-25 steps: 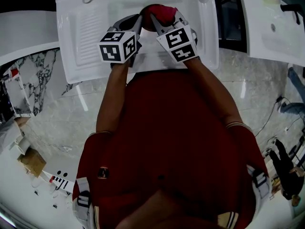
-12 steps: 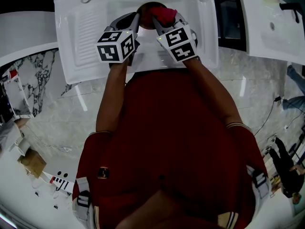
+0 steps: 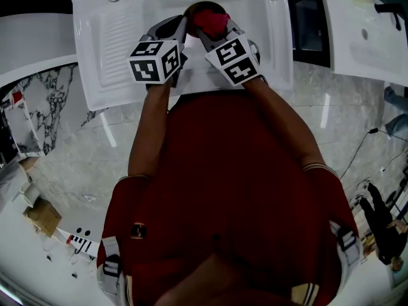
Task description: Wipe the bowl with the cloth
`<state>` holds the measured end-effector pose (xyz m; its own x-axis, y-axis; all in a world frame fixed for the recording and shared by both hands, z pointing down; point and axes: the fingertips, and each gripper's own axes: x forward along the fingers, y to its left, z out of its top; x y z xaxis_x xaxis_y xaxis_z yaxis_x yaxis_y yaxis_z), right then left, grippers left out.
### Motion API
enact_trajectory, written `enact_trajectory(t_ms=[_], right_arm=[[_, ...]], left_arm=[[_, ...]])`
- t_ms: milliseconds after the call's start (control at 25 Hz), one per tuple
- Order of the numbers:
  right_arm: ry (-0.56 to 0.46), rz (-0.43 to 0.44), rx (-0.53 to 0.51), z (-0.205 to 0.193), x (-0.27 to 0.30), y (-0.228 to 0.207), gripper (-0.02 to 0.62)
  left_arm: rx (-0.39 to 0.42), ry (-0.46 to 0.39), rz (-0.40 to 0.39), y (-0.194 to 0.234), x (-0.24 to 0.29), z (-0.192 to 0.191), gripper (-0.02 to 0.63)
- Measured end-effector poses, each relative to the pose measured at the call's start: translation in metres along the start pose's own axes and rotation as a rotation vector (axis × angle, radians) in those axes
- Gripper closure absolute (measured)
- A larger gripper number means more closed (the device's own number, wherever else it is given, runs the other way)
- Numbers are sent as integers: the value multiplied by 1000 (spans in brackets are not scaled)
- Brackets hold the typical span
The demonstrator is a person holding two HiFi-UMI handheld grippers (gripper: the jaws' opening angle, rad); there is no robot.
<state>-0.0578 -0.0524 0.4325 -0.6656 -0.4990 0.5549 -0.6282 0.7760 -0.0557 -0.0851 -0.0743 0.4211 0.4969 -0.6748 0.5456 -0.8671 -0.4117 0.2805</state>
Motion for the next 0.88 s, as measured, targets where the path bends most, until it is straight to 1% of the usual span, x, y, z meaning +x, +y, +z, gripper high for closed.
enact_trajectory(t_ms=[160, 480, 880], right_arm=[[-8, 17, -6, 2, 2, 4, 568], [-27, 18, -22, 7, 2, 8, 568], [-58, -42, -12, 12, -1, -6, 568]], left_arm=[[-3, 4, -18, -3, 0, -1, 591], [0, 19, -50, -8, -1, -6, 591], [-5, 42, -80, -13, 1, -14, 591]])
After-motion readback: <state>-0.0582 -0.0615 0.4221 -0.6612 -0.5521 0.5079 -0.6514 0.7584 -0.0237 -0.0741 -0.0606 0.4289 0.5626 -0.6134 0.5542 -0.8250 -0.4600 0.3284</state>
